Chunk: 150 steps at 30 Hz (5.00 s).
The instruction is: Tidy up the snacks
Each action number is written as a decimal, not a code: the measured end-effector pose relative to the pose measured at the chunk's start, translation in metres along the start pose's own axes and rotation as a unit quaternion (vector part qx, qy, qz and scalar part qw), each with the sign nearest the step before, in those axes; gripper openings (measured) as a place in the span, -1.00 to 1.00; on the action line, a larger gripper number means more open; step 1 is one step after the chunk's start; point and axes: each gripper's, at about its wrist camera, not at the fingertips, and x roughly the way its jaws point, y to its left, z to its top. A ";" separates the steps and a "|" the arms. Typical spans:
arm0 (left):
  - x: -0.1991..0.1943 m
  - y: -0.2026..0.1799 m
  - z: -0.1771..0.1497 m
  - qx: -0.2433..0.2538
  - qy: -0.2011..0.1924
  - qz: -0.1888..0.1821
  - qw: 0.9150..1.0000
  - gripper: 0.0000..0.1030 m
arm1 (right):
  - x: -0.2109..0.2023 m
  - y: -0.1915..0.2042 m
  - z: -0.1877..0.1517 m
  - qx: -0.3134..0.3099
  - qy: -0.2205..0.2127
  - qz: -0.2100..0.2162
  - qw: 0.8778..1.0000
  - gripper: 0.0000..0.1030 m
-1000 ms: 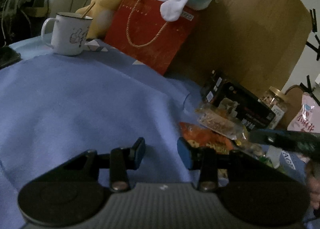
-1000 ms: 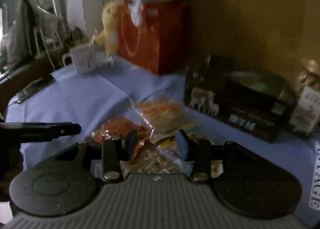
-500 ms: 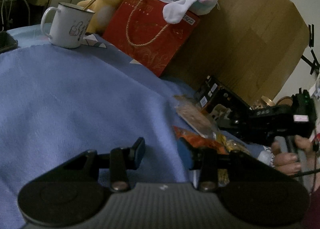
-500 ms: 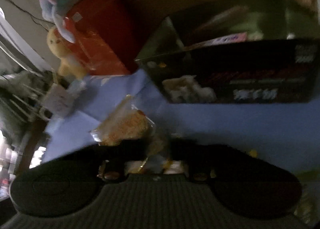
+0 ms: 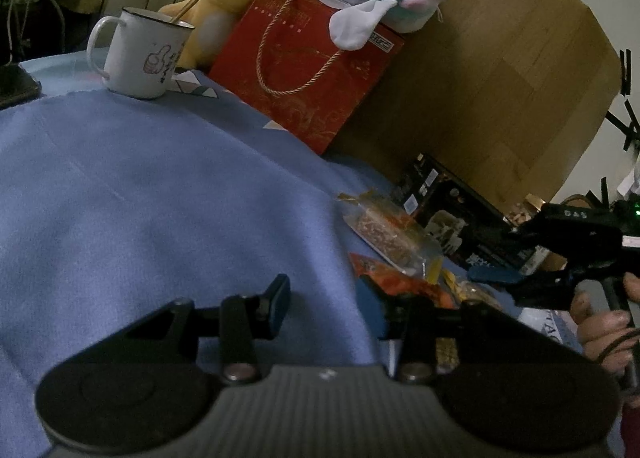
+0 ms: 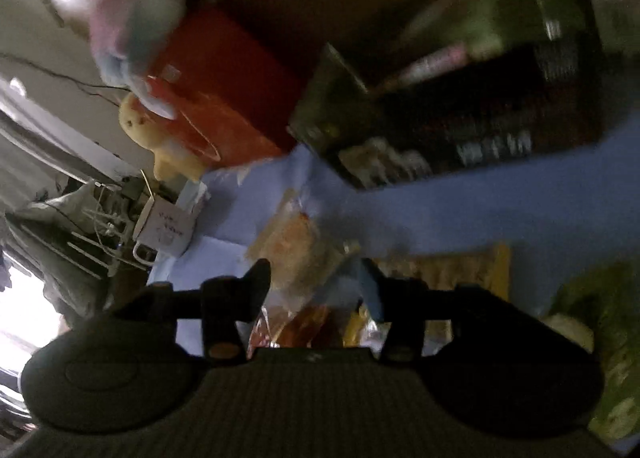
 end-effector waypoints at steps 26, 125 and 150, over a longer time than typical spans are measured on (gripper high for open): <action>-0.004 0.015 0.004 -0.051 0.006 -0.035 0.998 -0.27 | -0.073 0.009 -0.090 -0.064 0.034 0.085 0.994 -0.83; 0.061 0.009 0.016 -0.134 0.153 -0.132 0.970 -0.86 | 0.035 0.032 -0.050 -0.127 0.069 0.020 0.989 -0.67; 0.027 -0.075 0.041 -0.069 0.113 -0.192 0.972 -0.56 | -0.051 -0.017 -0.040 0.010 0.019 0.215 0.976 -0.70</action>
